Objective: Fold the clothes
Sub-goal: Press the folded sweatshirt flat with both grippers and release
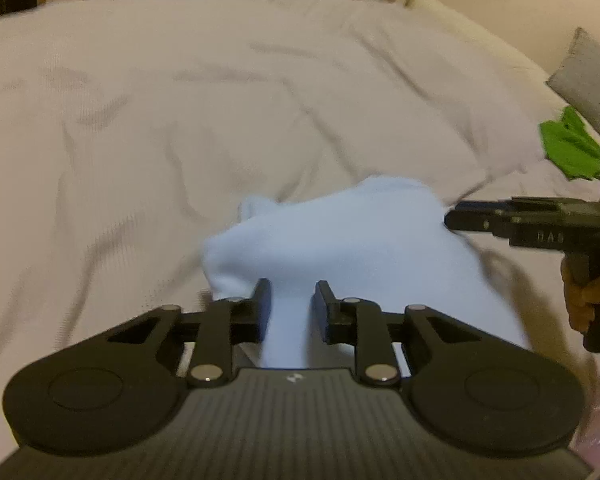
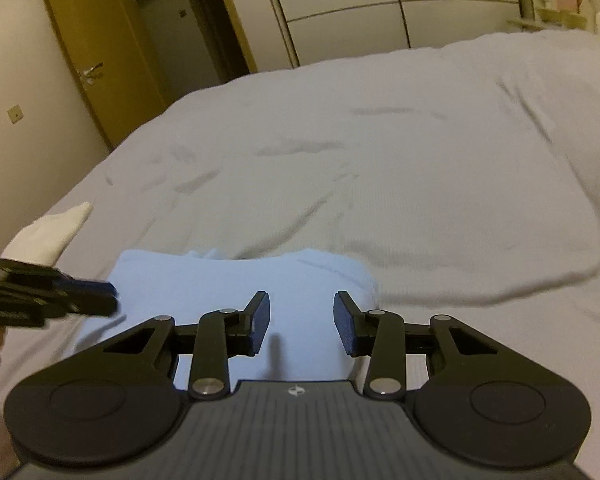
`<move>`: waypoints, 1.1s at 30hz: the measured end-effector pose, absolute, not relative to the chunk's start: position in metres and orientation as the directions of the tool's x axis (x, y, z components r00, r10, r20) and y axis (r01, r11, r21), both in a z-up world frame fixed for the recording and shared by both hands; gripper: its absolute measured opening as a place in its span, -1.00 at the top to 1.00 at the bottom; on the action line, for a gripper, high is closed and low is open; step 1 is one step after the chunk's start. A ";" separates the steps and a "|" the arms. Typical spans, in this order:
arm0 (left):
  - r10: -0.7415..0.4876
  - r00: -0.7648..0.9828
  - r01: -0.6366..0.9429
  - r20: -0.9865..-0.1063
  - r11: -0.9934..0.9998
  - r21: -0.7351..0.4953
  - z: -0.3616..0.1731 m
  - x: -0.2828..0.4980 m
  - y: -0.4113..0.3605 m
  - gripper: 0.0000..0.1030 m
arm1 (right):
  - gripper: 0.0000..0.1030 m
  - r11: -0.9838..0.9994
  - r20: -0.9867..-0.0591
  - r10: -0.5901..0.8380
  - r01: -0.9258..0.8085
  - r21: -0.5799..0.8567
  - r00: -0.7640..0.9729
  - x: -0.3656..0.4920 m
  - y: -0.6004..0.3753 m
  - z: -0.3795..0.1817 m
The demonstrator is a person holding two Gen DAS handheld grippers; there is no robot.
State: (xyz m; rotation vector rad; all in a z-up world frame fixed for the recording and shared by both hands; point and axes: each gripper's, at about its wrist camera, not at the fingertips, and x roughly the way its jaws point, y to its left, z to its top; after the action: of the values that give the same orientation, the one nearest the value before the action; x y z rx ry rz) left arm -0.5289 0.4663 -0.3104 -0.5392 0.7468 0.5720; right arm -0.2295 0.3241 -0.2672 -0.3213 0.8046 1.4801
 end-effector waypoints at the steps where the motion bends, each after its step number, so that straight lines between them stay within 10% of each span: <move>1: 0.278 0.594 -0.656 -0.755 0.710 -0.255 -0.319 -0.529 0.470 0.68 | 0.22 0.112 -0.671 0.735 -0.959 0.260 -0.096 -0.229 0.333 -0.276; 8: 0.297 0.575 -0.706 -0.762 0.651 -0.279 -0.316 -0.537 0.474 0.84 | 0.20 0.101 -0.753 0.654 -0.978 0.185 -0.075 -0.238 0.350 -0.314; 17: 0.339 0.646 -0.648 -0.684 0.717 -0.257 -0.257 -0.574 0.370 0.80 | 0.20 0.141 -0.621 0.783 -0.960 0.240 -0.041 -0.276 0.248 -0.251; 33: 0.456 0.466 -0.784 -0.759 0.610 -0.115 -0.304 -0.570 0.301 0.81 | 0.22 0.157 -0.708 0.706 -0.972 0.173 -0.013 -0.342 0.193 -0.300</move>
State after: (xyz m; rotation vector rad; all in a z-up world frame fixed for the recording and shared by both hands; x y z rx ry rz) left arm -0.5705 0.3012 -0.3039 -0.4920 0.7541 0.7993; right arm -0.3423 0.1927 -0.3000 -0.4301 0.7826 1.3954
